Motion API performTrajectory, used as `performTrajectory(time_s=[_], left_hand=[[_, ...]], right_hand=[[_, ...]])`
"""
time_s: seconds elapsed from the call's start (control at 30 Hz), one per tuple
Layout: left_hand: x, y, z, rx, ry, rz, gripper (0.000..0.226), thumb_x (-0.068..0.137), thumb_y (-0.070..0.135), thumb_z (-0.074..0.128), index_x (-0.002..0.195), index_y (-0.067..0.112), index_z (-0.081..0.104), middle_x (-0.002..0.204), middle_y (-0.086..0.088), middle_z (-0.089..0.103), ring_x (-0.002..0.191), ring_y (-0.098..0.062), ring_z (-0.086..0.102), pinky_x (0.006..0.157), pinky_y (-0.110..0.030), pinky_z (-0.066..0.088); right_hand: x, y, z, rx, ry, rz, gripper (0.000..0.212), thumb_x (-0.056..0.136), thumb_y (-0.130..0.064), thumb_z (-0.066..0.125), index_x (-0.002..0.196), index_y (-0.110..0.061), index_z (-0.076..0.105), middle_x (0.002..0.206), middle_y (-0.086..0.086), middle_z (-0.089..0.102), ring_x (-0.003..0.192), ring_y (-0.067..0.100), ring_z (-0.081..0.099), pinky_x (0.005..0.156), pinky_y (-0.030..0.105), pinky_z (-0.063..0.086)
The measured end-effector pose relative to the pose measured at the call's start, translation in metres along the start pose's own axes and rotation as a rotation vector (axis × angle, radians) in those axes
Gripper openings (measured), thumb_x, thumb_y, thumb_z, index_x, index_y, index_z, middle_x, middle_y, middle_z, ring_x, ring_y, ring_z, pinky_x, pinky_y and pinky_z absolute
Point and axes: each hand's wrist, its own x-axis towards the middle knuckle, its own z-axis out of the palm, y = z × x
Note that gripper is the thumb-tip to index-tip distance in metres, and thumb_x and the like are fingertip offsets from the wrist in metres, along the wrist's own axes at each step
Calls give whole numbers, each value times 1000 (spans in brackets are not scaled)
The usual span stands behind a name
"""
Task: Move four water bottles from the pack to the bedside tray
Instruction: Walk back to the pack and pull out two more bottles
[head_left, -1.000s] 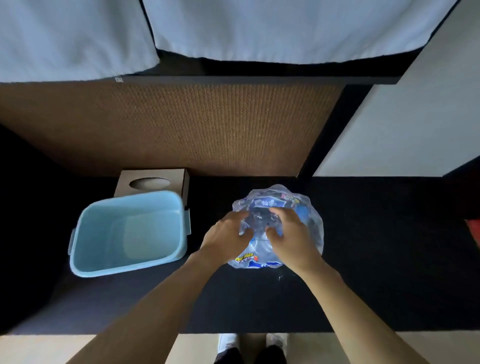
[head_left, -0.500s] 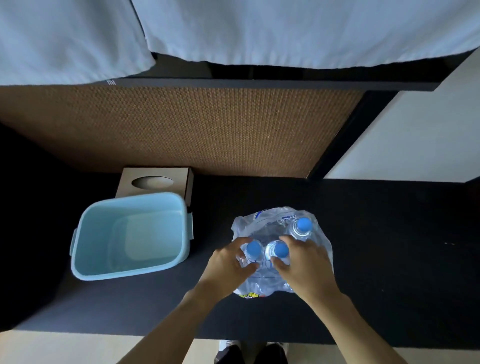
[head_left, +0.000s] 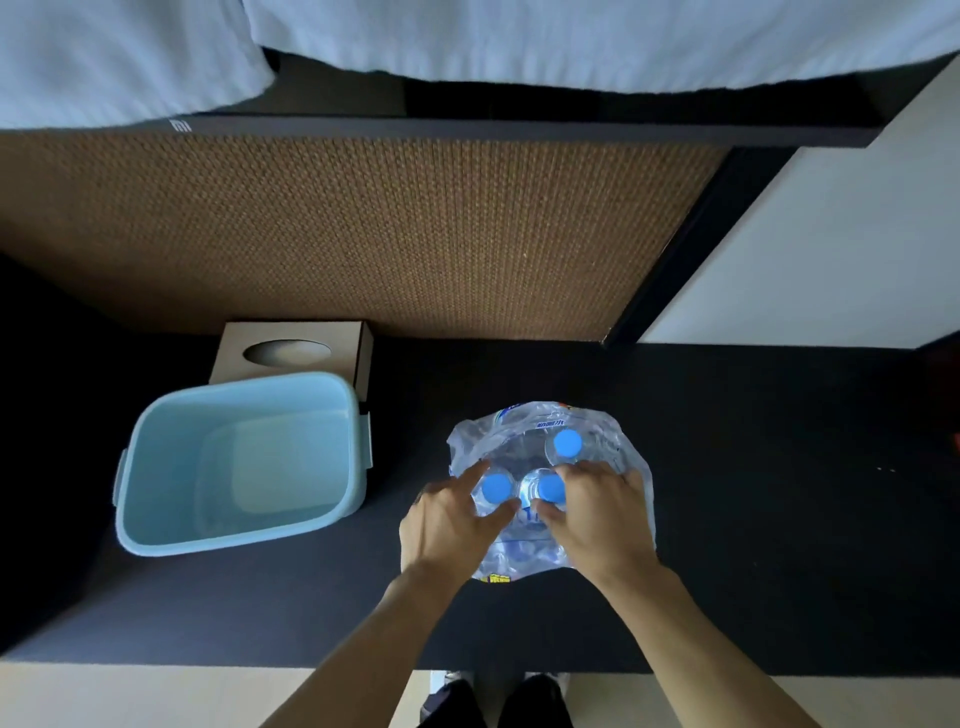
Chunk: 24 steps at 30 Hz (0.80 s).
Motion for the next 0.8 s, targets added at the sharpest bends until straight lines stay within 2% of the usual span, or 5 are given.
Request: performTrajectory(time_s=[0.13,0.27,0.57,0.67,0.8], left_hand=[[-7,8,-13,-44,127,91,62,71,72,74,127,45,70,107,10,54,90,-16,65,61,-28,52],[-3,29,-41,-83,177,142,59,67,84,62,114,50,70,106,20,40,75,-7,61,52,-20,40],[-11,46,-68,-283,122,229,46,68,76,67,108,53,68,96,40,60,100,0,66,70,-22,53],[-16,43,-77,-376,171,271,25,71,71,70,94,70,62,108,34,64,100,1,65,73,-23,52],[-21,57,-103,-462,209,379,23,80,64,70,100,53,69,101,19,65,98,-6,67,76,-29,56]], right_hand=[[-3,4,-12,251,104,0,31,85,-40,77,90,-10,75,99,0,67,90,19,65,78,37,52],[-13,7,-26,340,202,64,34,80,-35,83,71,-7,66,83,-4,60,63,12,56,53,18,36],[-40,-2,-45,431,354,111,25,77,-31,86,80,-11,71,83,-9,57,58,15,61,48,30,49],[-46,-6,-55,459,447,93,27,75,-32,87,76,-13,69,81,-6,61,55,15,62,47,33,54],[-51,-8,-86,482,554,45,25,78,-31,87,80,-12,72,82,-3,63,60,13,64,51,34,57]])
